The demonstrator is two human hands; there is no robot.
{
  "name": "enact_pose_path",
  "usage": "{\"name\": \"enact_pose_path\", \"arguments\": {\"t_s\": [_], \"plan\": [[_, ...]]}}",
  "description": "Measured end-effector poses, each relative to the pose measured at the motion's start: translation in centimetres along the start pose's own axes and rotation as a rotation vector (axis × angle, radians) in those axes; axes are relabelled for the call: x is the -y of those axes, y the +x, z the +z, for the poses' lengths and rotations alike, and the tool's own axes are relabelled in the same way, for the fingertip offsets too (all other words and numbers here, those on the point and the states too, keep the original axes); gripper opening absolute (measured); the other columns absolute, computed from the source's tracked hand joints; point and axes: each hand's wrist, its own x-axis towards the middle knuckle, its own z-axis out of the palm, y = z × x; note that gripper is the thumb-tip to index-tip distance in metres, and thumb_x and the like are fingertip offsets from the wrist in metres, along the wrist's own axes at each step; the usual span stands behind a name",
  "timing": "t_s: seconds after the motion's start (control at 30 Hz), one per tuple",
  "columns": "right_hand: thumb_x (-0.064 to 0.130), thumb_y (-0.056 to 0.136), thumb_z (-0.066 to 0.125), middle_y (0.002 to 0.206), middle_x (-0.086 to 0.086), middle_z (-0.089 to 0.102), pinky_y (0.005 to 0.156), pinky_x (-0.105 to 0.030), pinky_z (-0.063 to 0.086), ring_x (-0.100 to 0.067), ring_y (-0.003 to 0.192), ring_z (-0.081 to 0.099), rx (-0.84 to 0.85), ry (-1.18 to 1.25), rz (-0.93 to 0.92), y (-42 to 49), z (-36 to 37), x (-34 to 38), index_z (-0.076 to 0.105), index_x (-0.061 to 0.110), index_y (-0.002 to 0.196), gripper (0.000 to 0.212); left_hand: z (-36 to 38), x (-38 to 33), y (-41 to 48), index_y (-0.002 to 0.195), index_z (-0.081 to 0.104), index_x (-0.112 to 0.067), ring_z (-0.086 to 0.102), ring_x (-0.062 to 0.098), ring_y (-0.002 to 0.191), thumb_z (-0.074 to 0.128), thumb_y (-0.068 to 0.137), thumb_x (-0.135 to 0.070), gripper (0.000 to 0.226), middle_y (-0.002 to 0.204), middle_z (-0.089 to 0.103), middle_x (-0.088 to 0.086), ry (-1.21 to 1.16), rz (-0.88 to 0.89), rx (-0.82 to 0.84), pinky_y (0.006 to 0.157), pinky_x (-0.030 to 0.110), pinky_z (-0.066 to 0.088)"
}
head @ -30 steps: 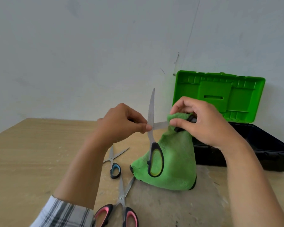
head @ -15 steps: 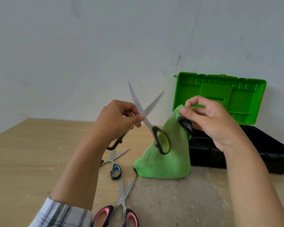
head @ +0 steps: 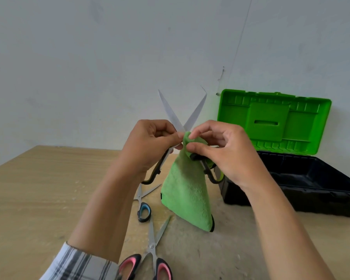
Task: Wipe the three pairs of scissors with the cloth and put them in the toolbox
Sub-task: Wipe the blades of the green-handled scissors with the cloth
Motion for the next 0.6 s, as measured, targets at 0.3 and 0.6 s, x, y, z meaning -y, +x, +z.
{"name": "enact_pose_path", "arguments": {"t_s": [0.3, 0.6], "plan": [[0.022, 0.086, 0.078, 0.080, -0.003, 0.078, 0.073, -0.059, 0.058, -0.037, 0.079, 0.072, -0.080, -0.010, 0.043, 0.1, 1.0, -0.1, 0.059, 0.026, 0.085, 0.019, 0.1, -0.4, -0.1, 0.069, 0.068, -0.009, 0.055, 0.017, 0.061, 0.073, 0.085, -0.016, 0.018, 0.064, 0.070, 0.009, -0.019, 0.065, 0.023, 0.062, 0.027, 0.043], [0.019, 0.092, 0.072, 0.078, 0.002, 0.077, 0.068, -0.025, 0.058, -0.007, 0.072, 0.072, -0.287, 0.213, 0.201, 0.4, -0.3, -0.8, 0.061, 0.022, 0.088, 0.012, -0.1, -0.1, -0.2, 0.066, 0.066, -0.015, 0.067, 0.017, 0.068, 0.074, 0.084, -0.021, 0.020, 0.062, 0.073, 0.002, 0.010, 0.072, 0.062, 0.065, 0.020, 0.050]]}}
